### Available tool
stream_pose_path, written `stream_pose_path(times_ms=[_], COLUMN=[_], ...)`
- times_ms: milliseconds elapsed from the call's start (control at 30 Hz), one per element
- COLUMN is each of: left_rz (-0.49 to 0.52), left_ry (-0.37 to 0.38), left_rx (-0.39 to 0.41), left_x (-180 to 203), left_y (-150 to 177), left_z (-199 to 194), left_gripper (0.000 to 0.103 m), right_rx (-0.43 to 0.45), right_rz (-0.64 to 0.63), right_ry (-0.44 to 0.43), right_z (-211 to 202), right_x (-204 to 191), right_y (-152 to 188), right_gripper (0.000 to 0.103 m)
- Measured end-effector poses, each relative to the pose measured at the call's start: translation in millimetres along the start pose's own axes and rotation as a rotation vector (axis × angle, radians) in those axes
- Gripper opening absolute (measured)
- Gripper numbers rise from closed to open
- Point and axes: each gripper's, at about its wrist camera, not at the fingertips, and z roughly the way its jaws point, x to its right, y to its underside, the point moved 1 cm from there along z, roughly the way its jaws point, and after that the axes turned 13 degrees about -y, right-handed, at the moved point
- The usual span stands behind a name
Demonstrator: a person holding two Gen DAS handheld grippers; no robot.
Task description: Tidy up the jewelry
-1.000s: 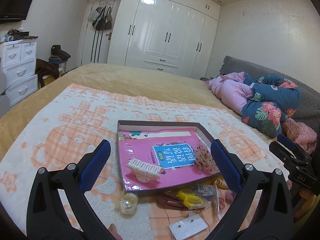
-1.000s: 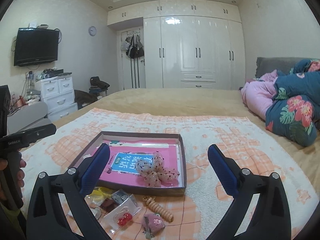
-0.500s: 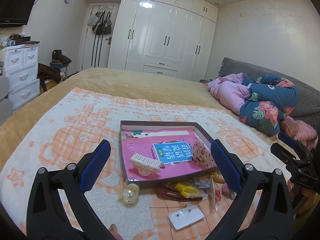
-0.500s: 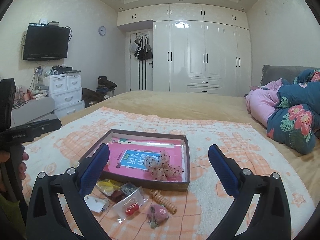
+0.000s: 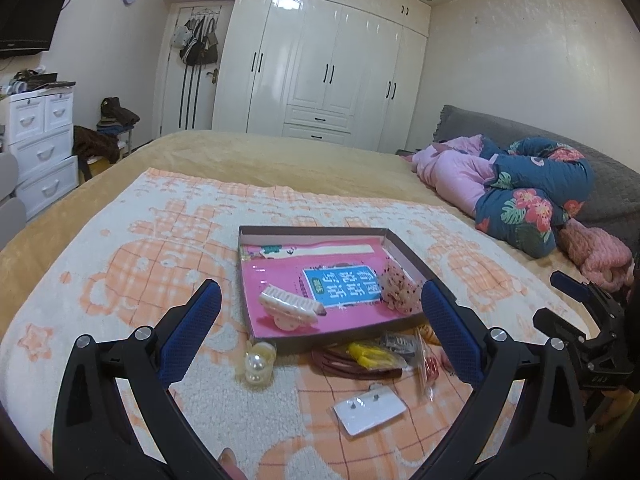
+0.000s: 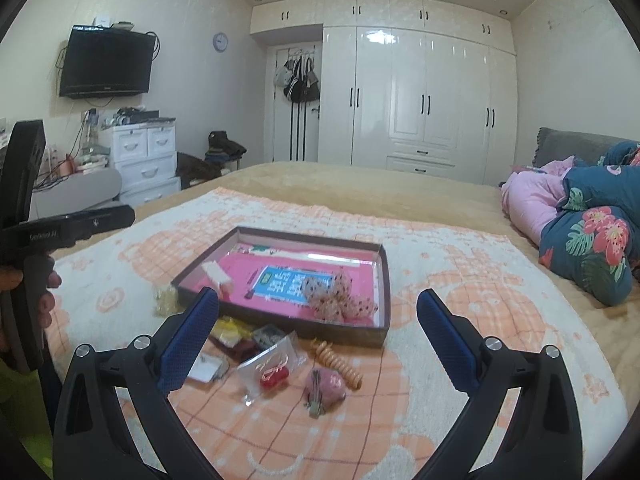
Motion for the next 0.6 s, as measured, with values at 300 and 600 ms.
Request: stream_pose_path(times_ms=[300, 600], left_rz=[0.023, 0.075], left_ry=[0.014, 0.020], left_rx=[-0.039, -0.079], left_x=[5.8, 20.3], left_y=[12.5, 30.4], left_z=[0.2, 0.9], left_gripper=[0.092, 0.092], right_rx=[-0.067, -0.098], right_rz=[-0.003, 0.003], right_ry=[-0.020, -0.027], right_z=[2.1, 2.1], right_x=[-6.7, -7.8], right_y=[21.7, 33.9], right_gripper=[0.097, 0.097])
